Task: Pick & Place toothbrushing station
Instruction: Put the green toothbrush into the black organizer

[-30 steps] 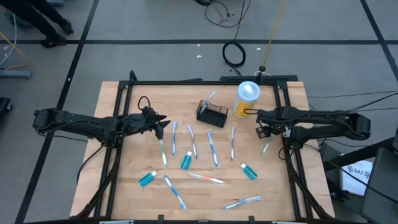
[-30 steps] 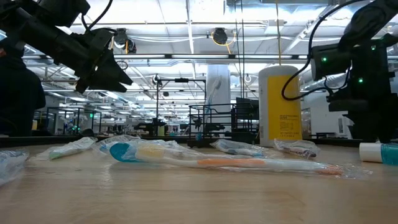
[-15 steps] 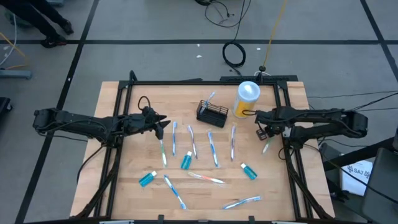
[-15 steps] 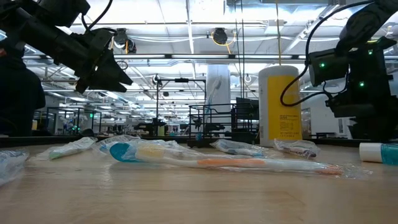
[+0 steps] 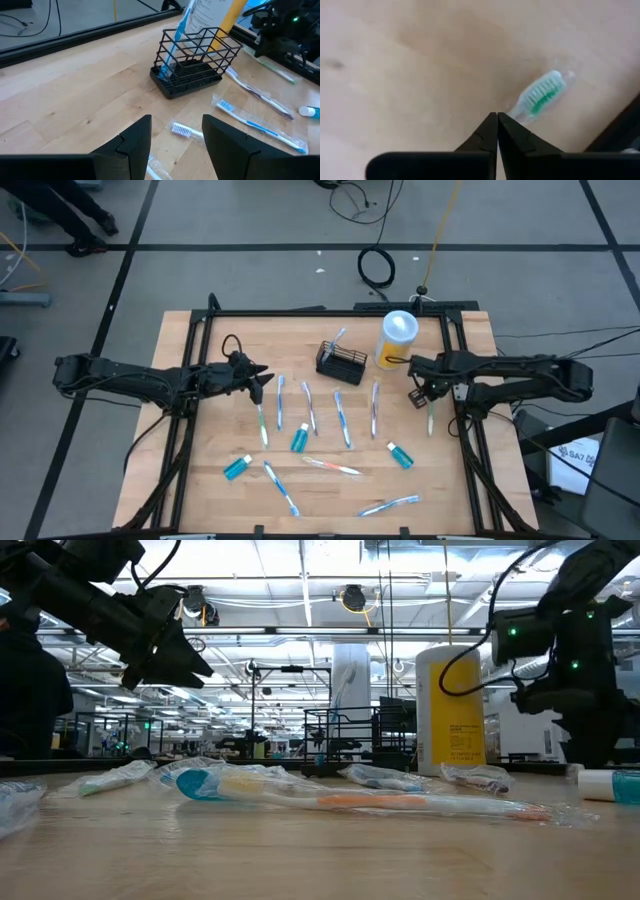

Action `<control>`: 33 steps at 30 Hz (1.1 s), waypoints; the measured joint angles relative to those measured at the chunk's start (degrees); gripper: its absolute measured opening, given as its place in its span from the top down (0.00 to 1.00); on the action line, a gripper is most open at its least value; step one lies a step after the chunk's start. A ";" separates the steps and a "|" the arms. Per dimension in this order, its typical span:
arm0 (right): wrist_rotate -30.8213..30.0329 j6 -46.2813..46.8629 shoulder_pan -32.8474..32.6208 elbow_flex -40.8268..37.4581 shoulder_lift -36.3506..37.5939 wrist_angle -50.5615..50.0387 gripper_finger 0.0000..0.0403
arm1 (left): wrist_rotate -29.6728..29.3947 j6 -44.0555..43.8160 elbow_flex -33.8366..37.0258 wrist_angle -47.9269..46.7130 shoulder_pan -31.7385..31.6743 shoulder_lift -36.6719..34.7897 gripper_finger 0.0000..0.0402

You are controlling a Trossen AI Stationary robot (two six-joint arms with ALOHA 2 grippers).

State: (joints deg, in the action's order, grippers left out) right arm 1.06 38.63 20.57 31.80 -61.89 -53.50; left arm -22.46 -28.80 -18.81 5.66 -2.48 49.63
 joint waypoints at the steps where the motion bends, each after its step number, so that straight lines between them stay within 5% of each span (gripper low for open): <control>1: 1.19 -0.51 -0.52 0.39 0.47 0.02 1.00 | -0.02 0.00 0.00 -0.01 0.00 0.00 0.55; 11: 7.26 -2.56 -7.87 2.20 7.79 7.45 1.00 | -0.07 0.00 0.00 0.03 0.02 0.00 0.55; 19: 4.72 -3.37 -9.81 2.22 9.45 4.56 0.98 | -0.07 -0.02 0.00 0.03 0.00 0.00 0.55; 27: -5.11 -3.14 -9.71 0.49 8.16 0.42 0.79 | -0.07 -0.53 0.00 0.05 0.00 -0.02 0.55; 33: -0.36 -3.42 -9.72 -2.07 8.16 6.24 0.62 | -0.04 -1.42 0.00 -0.01 0.02 -0.02 0.55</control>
State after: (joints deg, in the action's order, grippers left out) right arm 0.70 35.21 10.85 29.74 -53.74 -47.26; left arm -22.50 -30.22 -18.81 5.65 -2.46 49.60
